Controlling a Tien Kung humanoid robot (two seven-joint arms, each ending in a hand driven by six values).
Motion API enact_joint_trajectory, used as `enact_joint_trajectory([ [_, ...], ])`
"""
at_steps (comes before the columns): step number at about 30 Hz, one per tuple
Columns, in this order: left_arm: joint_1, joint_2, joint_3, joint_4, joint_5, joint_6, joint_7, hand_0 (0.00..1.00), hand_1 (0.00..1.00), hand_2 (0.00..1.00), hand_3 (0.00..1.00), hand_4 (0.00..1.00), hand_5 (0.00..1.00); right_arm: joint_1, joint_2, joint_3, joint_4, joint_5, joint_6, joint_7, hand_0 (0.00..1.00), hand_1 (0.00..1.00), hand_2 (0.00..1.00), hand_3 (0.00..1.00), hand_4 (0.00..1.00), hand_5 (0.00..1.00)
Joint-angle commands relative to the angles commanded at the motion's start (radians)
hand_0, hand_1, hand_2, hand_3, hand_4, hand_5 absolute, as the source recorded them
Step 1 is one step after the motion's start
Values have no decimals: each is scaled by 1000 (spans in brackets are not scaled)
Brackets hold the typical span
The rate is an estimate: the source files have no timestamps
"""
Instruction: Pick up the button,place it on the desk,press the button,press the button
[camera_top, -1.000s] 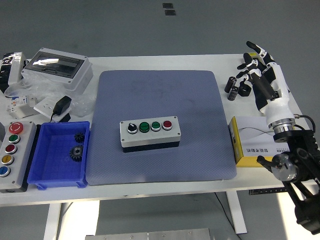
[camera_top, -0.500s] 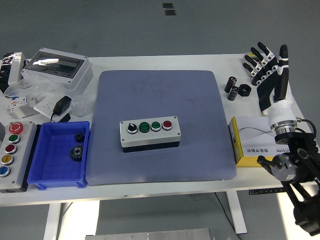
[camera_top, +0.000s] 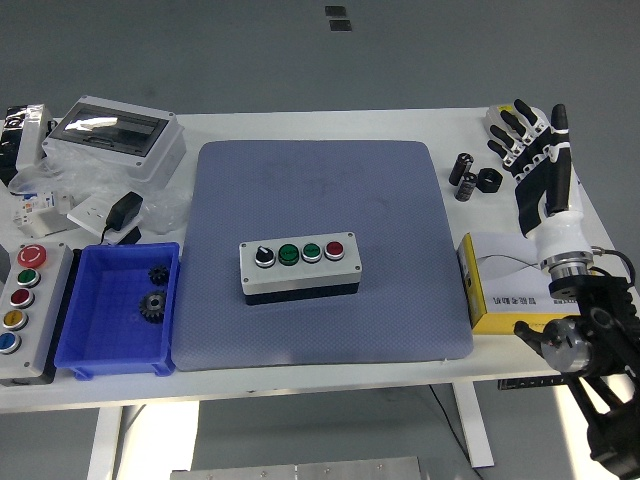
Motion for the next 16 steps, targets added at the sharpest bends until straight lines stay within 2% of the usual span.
enact_joint_trajectory([
  [9,-5,0,3,0,-2,3,2,635,589,549,602,687,446,-10,6,57,12,-33,-7,-7,837,805,835,860,831,998],
  [16,-6,0,-1,0,-2,5,8,636,589,548,601,688,441,-9,12,56,11,-46,-10,-9,837,806,835,858,824,998],
])
